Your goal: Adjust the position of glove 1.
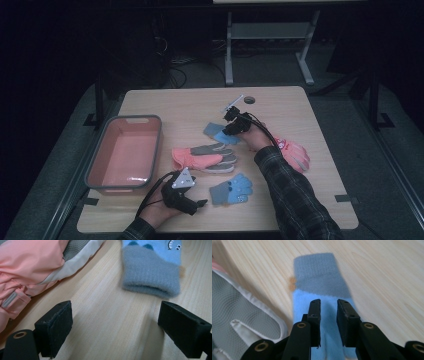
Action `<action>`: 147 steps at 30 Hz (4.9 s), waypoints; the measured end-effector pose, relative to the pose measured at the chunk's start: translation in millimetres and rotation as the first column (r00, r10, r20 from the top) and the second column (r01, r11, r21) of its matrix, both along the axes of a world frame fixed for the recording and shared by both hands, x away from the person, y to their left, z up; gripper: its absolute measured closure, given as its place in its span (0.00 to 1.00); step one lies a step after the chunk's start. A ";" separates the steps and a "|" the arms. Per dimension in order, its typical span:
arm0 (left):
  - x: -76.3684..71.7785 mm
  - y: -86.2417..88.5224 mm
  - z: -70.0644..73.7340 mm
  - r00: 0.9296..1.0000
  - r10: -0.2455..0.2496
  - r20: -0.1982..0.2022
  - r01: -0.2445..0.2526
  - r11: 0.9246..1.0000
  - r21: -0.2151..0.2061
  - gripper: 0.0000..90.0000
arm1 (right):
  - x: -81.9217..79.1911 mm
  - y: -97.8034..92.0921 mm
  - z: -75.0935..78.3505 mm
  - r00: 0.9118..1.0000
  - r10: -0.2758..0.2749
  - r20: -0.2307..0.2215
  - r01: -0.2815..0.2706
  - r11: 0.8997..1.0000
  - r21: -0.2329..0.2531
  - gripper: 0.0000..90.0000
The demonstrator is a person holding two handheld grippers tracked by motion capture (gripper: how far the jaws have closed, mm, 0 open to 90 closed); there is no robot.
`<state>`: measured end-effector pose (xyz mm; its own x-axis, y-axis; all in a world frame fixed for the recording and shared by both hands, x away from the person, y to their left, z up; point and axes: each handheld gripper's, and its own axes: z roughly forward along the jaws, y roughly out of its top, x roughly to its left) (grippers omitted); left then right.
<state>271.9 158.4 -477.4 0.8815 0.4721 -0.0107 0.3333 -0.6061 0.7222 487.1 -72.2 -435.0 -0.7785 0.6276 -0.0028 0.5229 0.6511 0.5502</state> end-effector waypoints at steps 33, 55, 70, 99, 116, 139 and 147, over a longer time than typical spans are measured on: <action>-0.7 0.3 0.2 1.000 -0.013 0.000 0.013 1.000 0.009 0.13 | -11.0 -14.1 37.7 1.000 0.005 -0.012 -0.003 0.992 0.128 1.00; -0.2 0.3 0.1 1.000 -0.014 0.008 0.014 1.000 0.007 0.13 | -102.9 -89.1 82.9 0.993 0.044 0.112 -0.072 0.962 0.263 1.00; -0.3 -0.3 -0.2 1.000 -0.005 0.004 0.005 1.000 -0.004 0.13 | -175.4 -140.4 56.4 0.996 0.032 0.087 -0.054 0.962 0.267 1.00; -1.3 3.6 19.9 1.000 0.019 -0.021 -0.020 0.999 -0.044 0.50 | -174.0 -115.7 -13.9 0.999 0.041 -0.036 -0.038 0.996 0.084 1.00; 0.9 -53.7 30.6 0.996 -0.076 -0.042 0.075 0.997 -0.017 0.90 | -200.1 -113.9 -16.4 0.975 0.207 -0.079 -0.196 0.972 0.130 1.00; 4.5 -57.9 30.3 0.998 -0.061 -0.030 0.061 0.998 -0.004 0.79 | -244.7 -140.4 -15.7 0.972 0.215 -0.099 -0.202 0.972 0.123 1.00; 3.7 -62.4 30.6 0.998 -0.067 -0.009 0.067 0.998 0.000 0.59 | -227.8 -133.3 -20.3 0.976 0.199 -0.090 -0.190 0.976 0.105 1.00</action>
<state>275.6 96.0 -446.8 0.9109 0.4123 -0.0192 0.2990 -0.6270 0.7193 259.3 -205.6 -455.3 -0.8791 0.4577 0.1330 0.4464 0.6928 0.5664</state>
